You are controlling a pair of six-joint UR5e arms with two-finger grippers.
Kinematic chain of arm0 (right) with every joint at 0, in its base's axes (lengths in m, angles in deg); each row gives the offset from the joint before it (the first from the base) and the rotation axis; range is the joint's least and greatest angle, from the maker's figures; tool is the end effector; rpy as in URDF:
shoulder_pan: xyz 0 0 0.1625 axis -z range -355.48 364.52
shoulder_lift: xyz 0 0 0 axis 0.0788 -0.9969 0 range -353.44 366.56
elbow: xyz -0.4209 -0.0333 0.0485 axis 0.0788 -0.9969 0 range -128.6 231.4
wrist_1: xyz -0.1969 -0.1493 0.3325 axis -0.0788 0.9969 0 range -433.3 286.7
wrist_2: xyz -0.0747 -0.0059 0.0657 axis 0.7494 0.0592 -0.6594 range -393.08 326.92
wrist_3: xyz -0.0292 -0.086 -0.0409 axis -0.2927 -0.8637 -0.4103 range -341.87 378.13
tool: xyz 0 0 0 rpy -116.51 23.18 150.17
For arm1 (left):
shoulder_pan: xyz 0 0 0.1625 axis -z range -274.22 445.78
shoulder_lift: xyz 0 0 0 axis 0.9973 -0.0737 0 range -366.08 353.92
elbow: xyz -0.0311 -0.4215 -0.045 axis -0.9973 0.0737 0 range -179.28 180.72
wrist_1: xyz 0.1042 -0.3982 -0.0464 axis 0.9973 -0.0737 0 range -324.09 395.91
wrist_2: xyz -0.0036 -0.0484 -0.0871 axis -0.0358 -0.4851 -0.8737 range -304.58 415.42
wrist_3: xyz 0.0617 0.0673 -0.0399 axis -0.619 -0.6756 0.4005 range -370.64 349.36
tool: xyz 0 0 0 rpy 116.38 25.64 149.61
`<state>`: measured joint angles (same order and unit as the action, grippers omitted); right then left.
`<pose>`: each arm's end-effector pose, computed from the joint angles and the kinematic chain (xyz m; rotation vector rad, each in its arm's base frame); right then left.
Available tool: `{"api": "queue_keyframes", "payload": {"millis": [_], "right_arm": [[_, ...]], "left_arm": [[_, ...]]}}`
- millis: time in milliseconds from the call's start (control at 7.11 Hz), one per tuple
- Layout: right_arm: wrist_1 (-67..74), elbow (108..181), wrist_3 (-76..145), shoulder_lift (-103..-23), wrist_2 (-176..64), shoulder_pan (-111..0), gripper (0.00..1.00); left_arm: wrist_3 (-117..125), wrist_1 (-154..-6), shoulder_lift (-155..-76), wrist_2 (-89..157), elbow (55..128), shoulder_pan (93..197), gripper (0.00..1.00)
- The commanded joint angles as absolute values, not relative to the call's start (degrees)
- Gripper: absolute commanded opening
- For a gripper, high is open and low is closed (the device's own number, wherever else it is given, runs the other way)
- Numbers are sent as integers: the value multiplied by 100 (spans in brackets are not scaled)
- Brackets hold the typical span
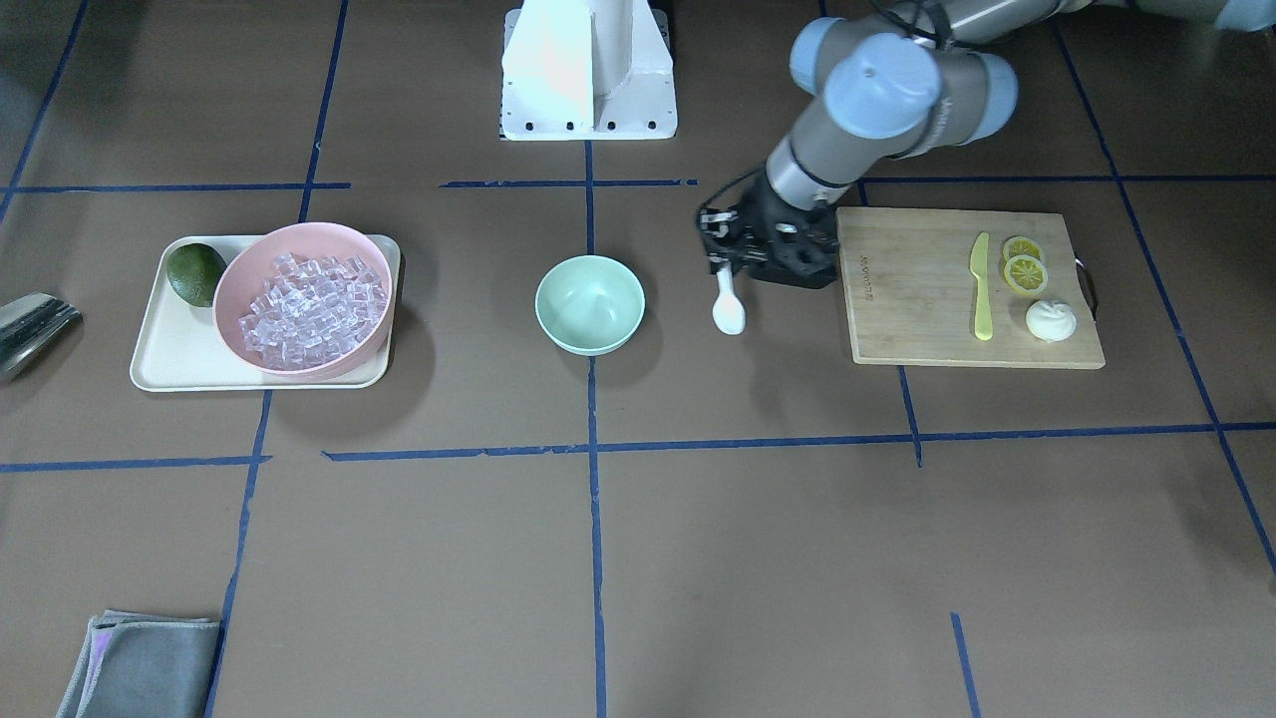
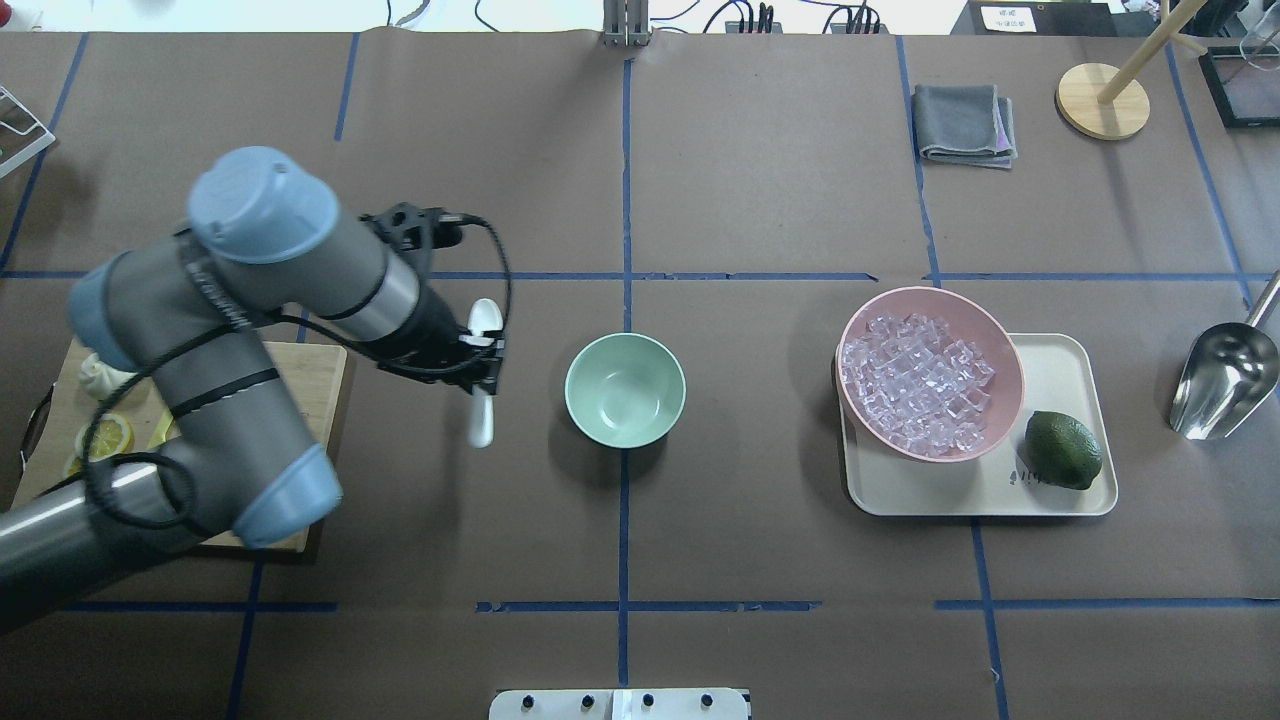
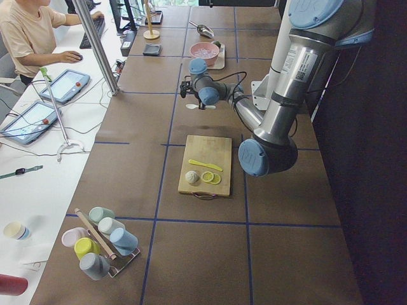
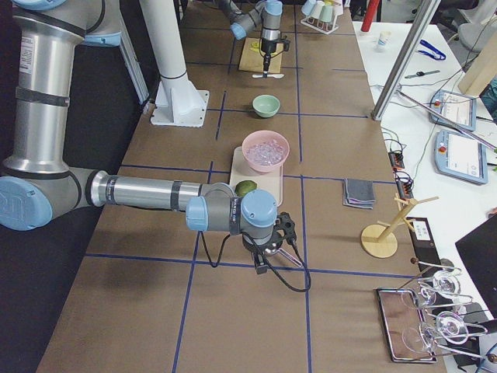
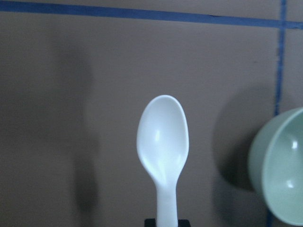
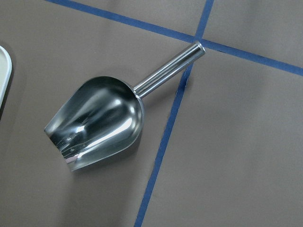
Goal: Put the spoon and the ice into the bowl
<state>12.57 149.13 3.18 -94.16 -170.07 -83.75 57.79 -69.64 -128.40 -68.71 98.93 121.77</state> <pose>0.0480 -0.4153 0.6665 0.1134 -0.8155 -0.2827 0.4799 -0.4443 0.2301 -0.0223 1.0906 0.0649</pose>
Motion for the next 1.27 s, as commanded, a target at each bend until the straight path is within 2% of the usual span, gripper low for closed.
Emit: {"api": "queue_keyframes", "payload": {"millis": [0,562,703,844,1125], "right_arm": [[1205,14922,336,-9416,-17010,-8372,99],[1187,14931,336,-9416,-17123,-8355,99],[1187,14922,336,-9416,-17133,-8355,99],[1187,14922,336,-9416,-17133,-8355,99],[1187,14931,353,-9416,-17211,-8346,99]], "left_arm": [[5853,-6956,-13893,-6737,8936,12005,0],[5975,-6965,-13950,-6508,8966,11602,14],[6272,-6991,-13976,-6490,8966,11575,40],[6283,-6991,-13968,-6490,8975,11575,74],[6283,-7000,-13933,-6341,9027,11601,76]]}}
